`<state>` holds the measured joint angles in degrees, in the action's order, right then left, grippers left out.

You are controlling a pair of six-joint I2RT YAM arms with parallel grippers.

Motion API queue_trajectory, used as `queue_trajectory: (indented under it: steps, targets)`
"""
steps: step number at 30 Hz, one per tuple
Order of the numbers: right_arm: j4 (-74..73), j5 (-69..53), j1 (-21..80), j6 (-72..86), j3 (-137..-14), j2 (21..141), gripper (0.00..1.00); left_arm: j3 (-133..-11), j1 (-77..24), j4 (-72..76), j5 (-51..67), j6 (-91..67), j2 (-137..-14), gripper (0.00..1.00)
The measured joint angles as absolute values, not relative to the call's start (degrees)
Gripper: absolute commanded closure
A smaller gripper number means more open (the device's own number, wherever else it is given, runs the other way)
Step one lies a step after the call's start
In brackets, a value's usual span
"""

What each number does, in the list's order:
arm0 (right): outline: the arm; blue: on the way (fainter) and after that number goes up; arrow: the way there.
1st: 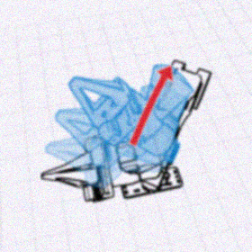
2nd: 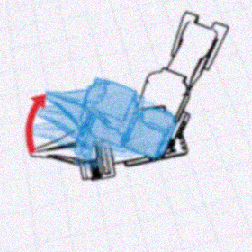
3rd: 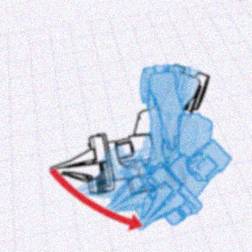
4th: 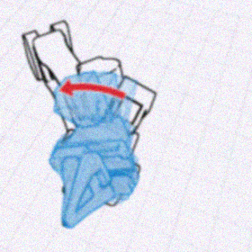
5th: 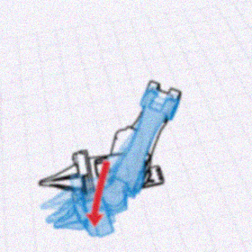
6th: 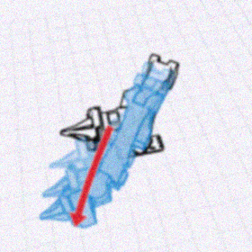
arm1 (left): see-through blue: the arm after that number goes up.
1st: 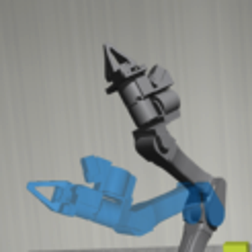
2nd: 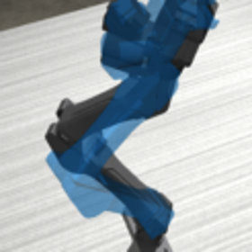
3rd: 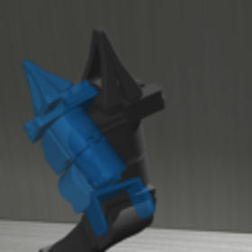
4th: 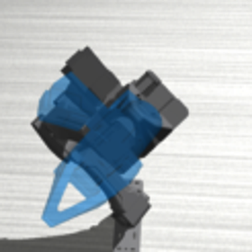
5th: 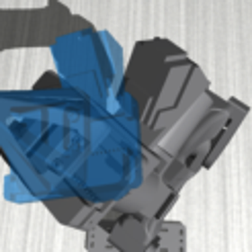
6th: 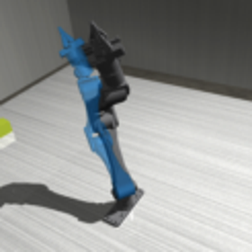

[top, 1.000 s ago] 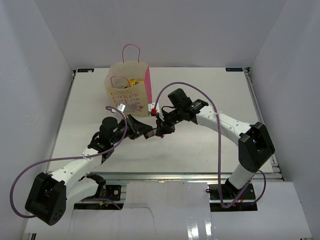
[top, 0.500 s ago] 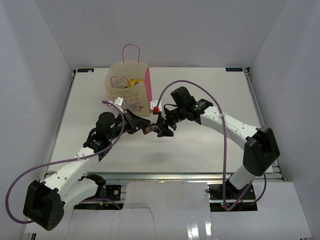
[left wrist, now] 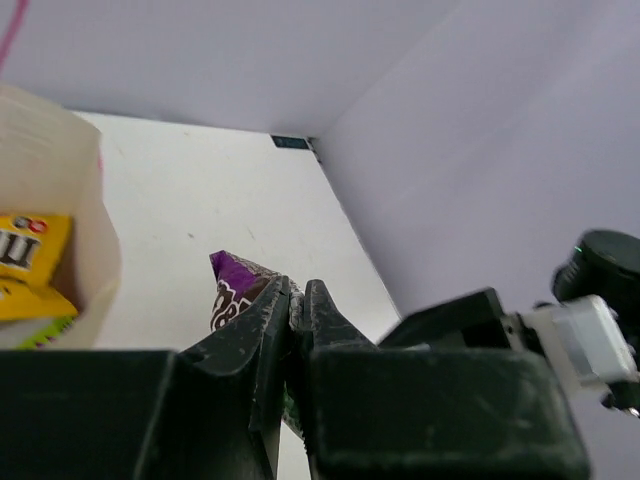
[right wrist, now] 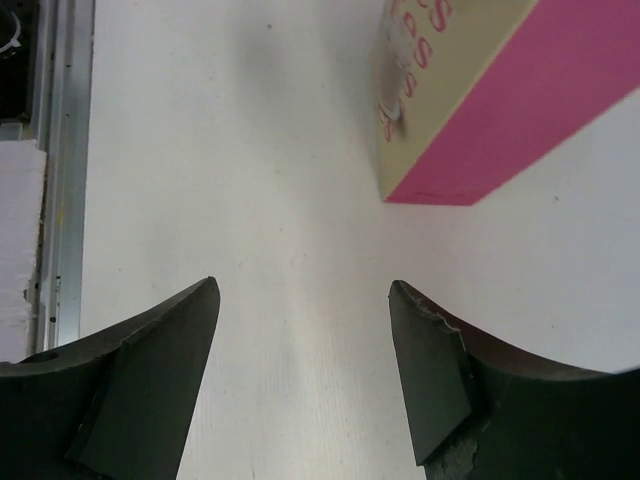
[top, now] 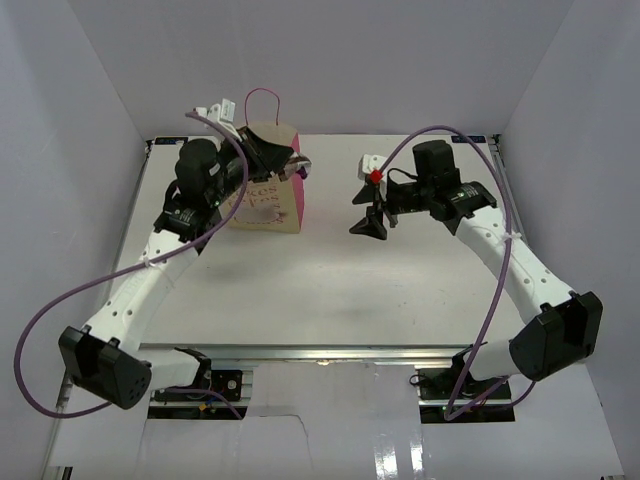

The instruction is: Place the snacks into the paper bag

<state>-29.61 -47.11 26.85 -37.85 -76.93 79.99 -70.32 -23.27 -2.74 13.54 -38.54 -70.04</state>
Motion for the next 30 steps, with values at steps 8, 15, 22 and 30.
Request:
queue_trajectory:
  steps: [8, 15, 22, 30]
  targets:
    - [-30.06, -48.25, 19.27, -37.58, -73.06, 75.33, 0.25, -84.25, -18.48, -7.46, 6.24, -33.26, -83.2, 1.0]
    - [-30.44, -46.92, 16.58, -35.88, -70.63, 74.61, 0.1, -96.95, -17.89, -13.85, 0.12, -28.91, -92.97, 0.24]
    - [-27.18, -33.93, 14.9, -28.16, -70.43, 74.56, 0.1, -99.53, -17.74, -15.9, -0.89, -27.44, -93.12, 0.02]
    - [-22.52, -7.97, 12.16, -18.24, -69.43, 74.48, 0.1, -77.84, -17.72, -10.37, -1.83, -19.0, -67.75, 0.02]
